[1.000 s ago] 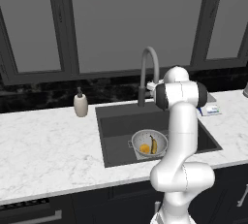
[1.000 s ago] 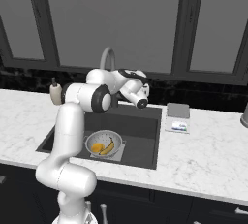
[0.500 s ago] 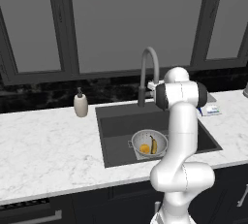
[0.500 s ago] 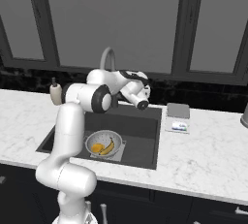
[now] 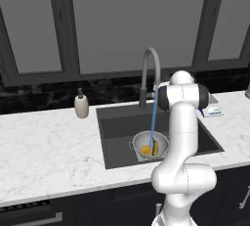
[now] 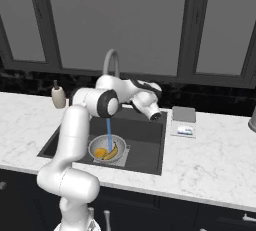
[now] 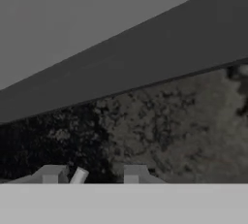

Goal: Put the colander in the sink, put the mango, banana in the colander, and turn on the sink faucet and pour water over the colander.

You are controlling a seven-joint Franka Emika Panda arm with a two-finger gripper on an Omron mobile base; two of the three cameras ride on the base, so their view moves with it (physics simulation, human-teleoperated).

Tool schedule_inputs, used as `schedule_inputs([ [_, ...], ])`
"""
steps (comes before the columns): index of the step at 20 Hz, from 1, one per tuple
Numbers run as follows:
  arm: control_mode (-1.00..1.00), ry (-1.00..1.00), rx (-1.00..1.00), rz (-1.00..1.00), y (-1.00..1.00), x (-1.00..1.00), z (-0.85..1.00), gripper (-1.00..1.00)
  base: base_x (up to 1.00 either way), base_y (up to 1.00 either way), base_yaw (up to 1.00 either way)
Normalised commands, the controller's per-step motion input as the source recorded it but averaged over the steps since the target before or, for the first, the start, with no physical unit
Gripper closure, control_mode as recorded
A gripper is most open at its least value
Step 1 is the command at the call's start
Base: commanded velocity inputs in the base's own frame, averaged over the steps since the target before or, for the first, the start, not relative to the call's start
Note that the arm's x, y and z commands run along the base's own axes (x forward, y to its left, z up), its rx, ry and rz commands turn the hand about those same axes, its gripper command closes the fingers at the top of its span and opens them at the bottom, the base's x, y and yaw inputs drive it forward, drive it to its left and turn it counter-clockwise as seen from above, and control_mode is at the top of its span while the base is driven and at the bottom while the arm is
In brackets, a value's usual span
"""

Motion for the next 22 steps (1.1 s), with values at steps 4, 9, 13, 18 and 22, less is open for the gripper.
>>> schedule_inputs([
  [4,-1.0,0.12,0.02,-0.07,-0.87,0.3,-0.51,1.0,0.0,0.0,0.0],
  [9,-1.0,0.16,0.0,-0.11,-0.52,0.23,-0.29,1.0,0.0,0.0,0.0],
  [13,-1.0,0.17,0.0,-0.16,-0.1,-0.07,0.04,1.0,0.0,0.0,0.0],
  [18,-1.0,0.24,-0.05,-0.28,0.0,-0.29,0.3,1.0,0.0,0.0,0.0],
  [22,-1.0,0.27,-0.17,-0.42,0.0,-0.31,0.29,1.0,0.0,0.0,0.0],
])
